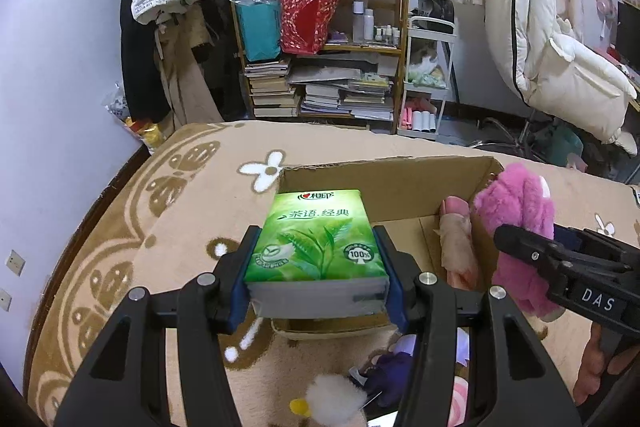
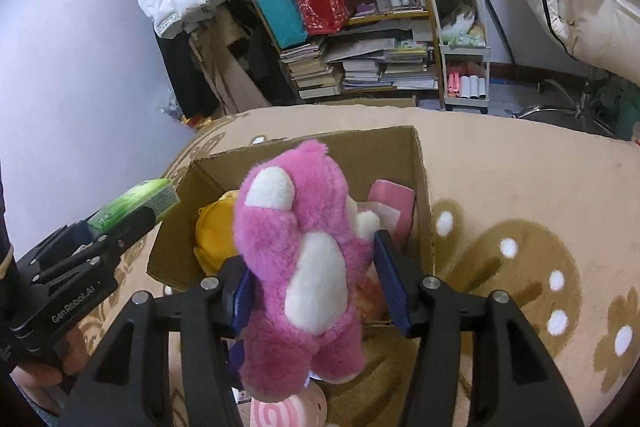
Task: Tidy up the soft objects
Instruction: 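Lift the tissue pack and pink bear over the box with both tools, then open both tools to drop the tissue pack and pink bear into the box, then move both tools back toward the remaining toys in front of the box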
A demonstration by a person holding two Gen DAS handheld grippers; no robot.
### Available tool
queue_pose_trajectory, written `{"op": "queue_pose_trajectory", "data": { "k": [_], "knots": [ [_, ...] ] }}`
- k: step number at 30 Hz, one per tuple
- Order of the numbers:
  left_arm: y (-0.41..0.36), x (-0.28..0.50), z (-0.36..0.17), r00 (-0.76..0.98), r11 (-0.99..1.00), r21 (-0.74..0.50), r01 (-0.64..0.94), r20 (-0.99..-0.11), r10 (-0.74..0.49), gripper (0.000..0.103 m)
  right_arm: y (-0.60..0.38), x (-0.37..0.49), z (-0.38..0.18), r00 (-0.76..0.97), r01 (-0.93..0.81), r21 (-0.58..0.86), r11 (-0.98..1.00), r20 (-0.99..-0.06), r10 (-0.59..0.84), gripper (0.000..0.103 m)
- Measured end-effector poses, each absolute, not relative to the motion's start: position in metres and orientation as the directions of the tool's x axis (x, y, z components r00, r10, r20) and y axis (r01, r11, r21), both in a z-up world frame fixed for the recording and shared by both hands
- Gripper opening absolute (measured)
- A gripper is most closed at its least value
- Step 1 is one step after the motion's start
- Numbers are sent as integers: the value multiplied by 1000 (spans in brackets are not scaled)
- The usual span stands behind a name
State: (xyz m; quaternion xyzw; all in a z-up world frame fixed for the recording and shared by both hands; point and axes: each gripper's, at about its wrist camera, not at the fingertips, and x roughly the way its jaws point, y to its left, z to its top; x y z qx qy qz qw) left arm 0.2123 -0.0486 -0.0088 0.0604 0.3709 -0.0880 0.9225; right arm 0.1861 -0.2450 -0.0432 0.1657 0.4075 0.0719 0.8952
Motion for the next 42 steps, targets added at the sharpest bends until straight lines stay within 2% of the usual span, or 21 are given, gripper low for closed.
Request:
{"op": "queue_pose_trajectory", "data": {
  "k": [4,6,8,13,18,19,20,27,42],
  "knots": [
    [-50,216,-15,697,974,38,224,-704,-133,56,-244,188,-43,654,6,352,936,-709,262,59],
    [-50,217,-18,696,975,51,216,-708,-117,74,-245,189,-43,648,8,354,935,-714,265,60],
    [-49,216,-19,709,978,68,197,-698,-95,87,-245,188,-43,648,8,346,938,-716,259,70],
    [-49,209,-18,746,975,132,177,-664,-46,89,-242,185,-37,664,4,317,948,-710,234,86],
    [-43,211,-18,724,980,103,168,-688,-52,101,-242,183,-35,656,2,340,941,-710,255,94],
    [-40,210,-17,727,983,94,160,-685,-53,102,-242,182,-34,657,-6,344,939,-707,263,99],
    [-37,209,-15,732,985,89,148,-679,-48,103,-242,181,-33,659,-10,343,939,-704,264,103],
    [-28,205,-8,735,988,103,116,-678,-16,103,-241,171,-26,666,-37,316,948,-699,259,103],
    [-7,185,-4,660,995,21,101,-749,-52,103,-239,140,-26,649,-47,310,950,-713,265,103]
  ]
}}
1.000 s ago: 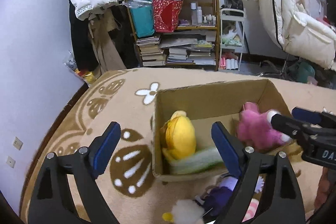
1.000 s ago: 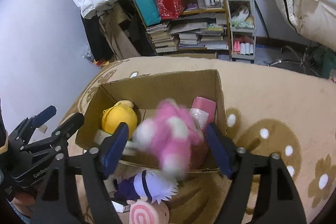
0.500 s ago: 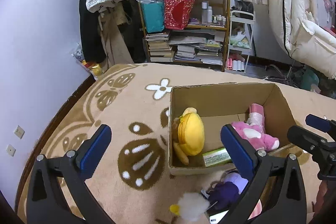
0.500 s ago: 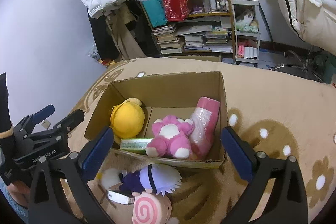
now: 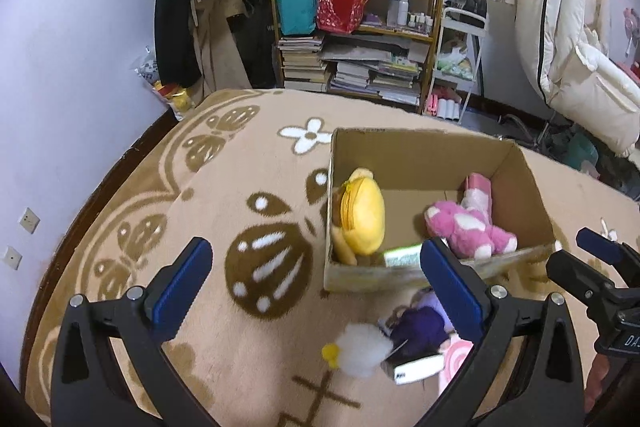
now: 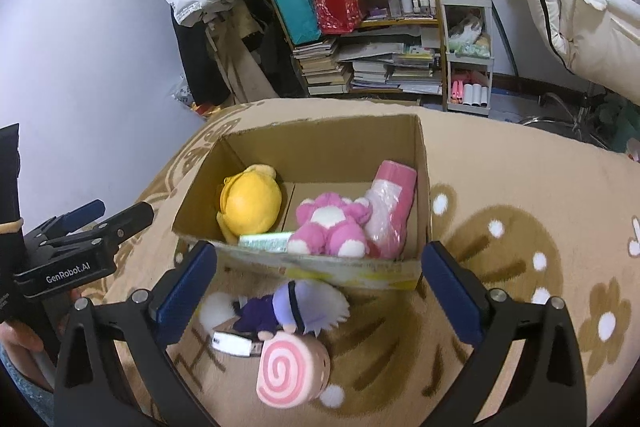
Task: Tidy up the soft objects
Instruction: 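Move both tools back toward the remaining toys in front of the box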
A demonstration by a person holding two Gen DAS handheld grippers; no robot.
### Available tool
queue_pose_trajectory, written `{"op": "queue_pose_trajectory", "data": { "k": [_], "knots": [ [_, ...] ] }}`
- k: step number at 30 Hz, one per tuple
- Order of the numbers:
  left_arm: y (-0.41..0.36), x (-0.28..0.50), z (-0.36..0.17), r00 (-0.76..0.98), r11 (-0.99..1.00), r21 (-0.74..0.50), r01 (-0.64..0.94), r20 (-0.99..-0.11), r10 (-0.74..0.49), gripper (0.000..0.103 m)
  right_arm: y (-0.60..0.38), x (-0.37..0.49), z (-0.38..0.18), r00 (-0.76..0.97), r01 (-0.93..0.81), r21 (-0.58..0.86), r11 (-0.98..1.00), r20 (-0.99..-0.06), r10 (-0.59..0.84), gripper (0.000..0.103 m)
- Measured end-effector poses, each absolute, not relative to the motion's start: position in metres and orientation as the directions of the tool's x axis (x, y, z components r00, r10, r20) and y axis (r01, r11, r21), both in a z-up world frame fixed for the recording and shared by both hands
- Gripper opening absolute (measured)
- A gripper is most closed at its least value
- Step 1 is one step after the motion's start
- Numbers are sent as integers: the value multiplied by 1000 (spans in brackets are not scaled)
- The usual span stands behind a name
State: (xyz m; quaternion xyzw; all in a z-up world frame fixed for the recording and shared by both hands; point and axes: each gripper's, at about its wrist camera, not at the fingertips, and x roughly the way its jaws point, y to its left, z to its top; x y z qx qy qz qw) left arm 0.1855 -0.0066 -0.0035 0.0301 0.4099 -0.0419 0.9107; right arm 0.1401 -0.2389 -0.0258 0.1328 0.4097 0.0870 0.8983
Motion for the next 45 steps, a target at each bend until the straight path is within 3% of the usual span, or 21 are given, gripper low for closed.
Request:
{"op": "queue_pose_trajectory", "data": {
  "k": [19,45],
  "knots": [
    [-7,142,-20,576,991,-49,128,-810,-114,103,-240,112,-51,591,-42,405,913,-727,350,103],
    [-11,143,-72,445,973,-173,153,-867,-225,103,-210,110,-115,414,-69,374,925,-833,367,103]
  ]
}}
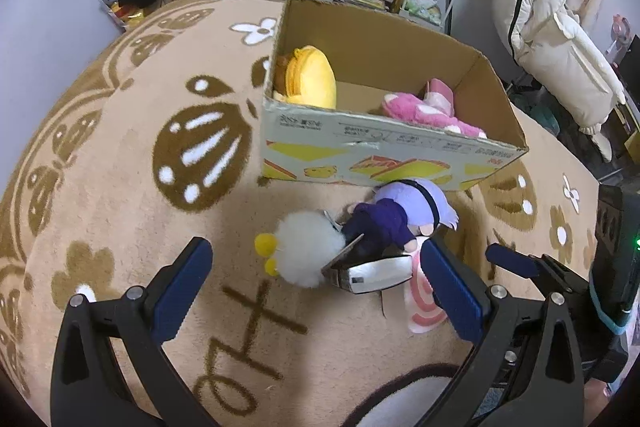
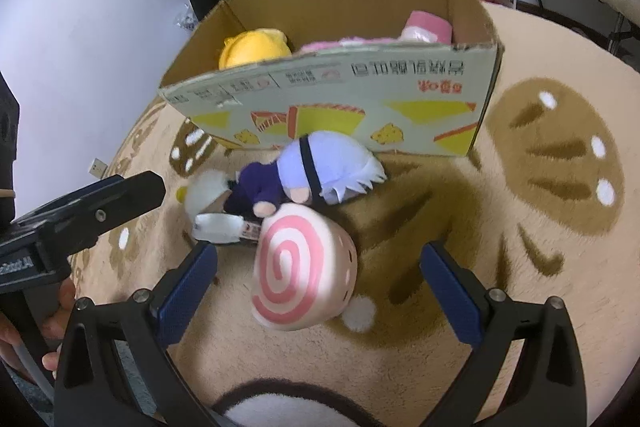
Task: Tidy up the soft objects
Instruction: 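Move both tools back toward the remaining toys in front of the box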
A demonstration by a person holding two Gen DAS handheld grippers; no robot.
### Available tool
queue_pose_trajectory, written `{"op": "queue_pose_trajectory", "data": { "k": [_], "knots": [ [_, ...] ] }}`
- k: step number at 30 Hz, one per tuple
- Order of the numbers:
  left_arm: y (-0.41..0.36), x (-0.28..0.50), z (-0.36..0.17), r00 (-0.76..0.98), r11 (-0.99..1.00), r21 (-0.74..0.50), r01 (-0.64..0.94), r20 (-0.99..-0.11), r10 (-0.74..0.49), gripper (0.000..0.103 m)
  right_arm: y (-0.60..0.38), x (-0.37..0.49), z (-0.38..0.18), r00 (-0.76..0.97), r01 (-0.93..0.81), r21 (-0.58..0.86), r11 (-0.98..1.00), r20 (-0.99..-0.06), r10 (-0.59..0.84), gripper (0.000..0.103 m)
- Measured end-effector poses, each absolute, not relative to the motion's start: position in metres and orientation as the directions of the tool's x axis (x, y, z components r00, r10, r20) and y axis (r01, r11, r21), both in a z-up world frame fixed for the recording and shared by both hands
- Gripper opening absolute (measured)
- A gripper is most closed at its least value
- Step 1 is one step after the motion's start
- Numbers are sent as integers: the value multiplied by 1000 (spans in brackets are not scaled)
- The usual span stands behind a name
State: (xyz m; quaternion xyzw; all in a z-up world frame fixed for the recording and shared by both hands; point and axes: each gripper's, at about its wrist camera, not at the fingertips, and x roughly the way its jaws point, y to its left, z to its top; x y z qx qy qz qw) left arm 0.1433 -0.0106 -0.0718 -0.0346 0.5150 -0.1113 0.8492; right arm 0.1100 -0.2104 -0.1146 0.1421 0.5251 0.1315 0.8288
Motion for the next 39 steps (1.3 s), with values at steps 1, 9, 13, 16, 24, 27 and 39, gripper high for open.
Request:
{"op": "queue_pose_trajectory", "data": {
  "k": [1,9,13,16,24,27,39],
  "knots": [
    [-12,143,-73,441,972,-174,156,-869,-227,103,-210,111,-117,404,-64,379,923,-836,371,103],
    [-20,149,-83,400,962,-212,171,-878,-264,103,-201,115,-135,344,-63,352,934,-870,352,102],
    [-27,153,-86,383,956,-225,187,-880,-282,103,-194,117,-140,320,-81,344,935,-880,352,99],
    [-33,154,-91,360,951,-232,206,-885,-294,103,-193,119,-144,307,-76,350,934,-883,356,99],
    [-47,154,-104,312,941,-224,255,-902,-300,87,-188,122,-150,294,-73,373,925,-878,378,91],
    [-51,151,-108,286,930,-243,276,-903,-321,80,-189,123,-151,285,-67,385,920,-877,388,91],
    [-55,151,-122,242,936,-230,266,-924,-296,56,-193,122,-151,275,-70,397,915,-874,400,91]
  ]
}}
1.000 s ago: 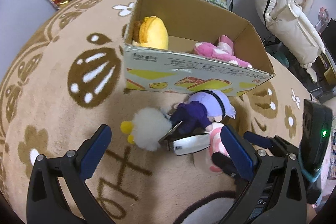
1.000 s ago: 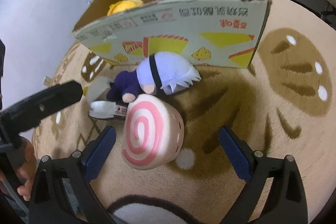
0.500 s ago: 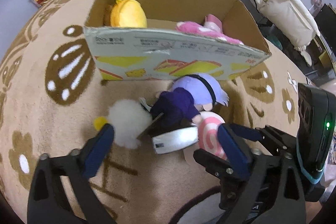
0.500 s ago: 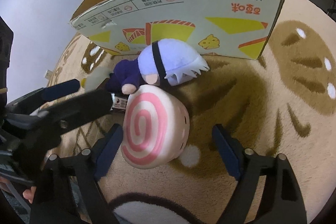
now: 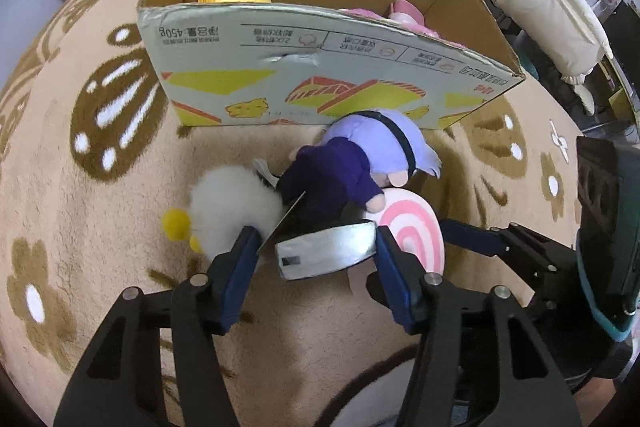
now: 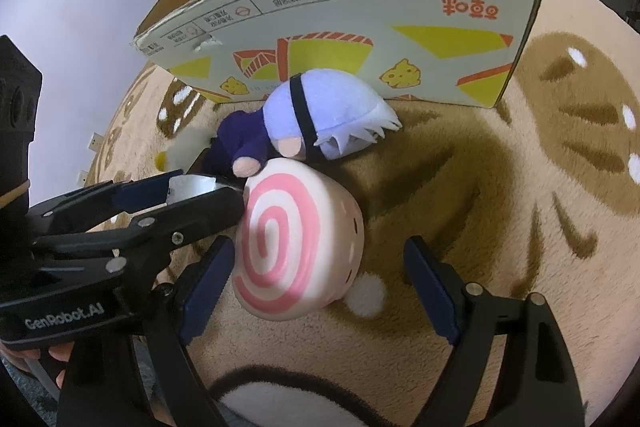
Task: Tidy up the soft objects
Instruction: 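Move both tools back toward the remaining toys in front of the box, then grasp the dark tissue pack with the left tool while the right tool grasps the pink swirl cushion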
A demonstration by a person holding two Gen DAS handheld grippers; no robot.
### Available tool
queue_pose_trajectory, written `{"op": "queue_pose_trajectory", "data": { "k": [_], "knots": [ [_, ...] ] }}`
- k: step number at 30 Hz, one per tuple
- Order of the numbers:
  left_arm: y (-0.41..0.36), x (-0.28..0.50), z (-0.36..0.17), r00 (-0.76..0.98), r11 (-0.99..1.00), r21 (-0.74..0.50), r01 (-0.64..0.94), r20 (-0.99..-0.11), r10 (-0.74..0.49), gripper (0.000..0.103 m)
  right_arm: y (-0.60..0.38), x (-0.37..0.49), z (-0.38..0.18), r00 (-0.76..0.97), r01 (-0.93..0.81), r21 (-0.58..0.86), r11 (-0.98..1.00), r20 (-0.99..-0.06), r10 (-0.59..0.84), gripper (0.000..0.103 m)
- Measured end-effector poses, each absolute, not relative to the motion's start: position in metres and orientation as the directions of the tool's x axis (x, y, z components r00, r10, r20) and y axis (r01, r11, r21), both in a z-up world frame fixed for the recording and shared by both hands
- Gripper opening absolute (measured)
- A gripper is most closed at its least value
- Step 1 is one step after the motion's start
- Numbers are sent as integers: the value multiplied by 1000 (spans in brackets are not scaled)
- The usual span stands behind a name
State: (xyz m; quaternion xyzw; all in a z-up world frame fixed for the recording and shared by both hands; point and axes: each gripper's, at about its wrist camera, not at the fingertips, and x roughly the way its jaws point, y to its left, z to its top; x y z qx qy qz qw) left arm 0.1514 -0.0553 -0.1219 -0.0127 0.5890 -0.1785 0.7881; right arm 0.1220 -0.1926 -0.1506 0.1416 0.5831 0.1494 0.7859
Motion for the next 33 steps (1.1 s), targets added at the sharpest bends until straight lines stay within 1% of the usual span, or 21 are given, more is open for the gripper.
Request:
{"op": "queue_pose_trajectory", "data": {
  "k": [14,18,26,33],
  "knots": [
    [-42,148,-122,228,934,-275,228,-918,-325,55,-194,125,-158,252,-55,419,906,-873,418,91],
    [-40,148,-124,209,933,-282,223,-921,-329,57,-194,125,-159,249,-51,421,906,-873,420,91],
    [-39,153,-136,193,946,-275,171,-932,-306,47,-192,126,-161,242,-52,417,907,-876,416,91],
    [-46,152,-140,187,946,-269,183,-935,-302,45,-188,128,-165,231,-59,415,908,-879,417,91]
  ]
}}
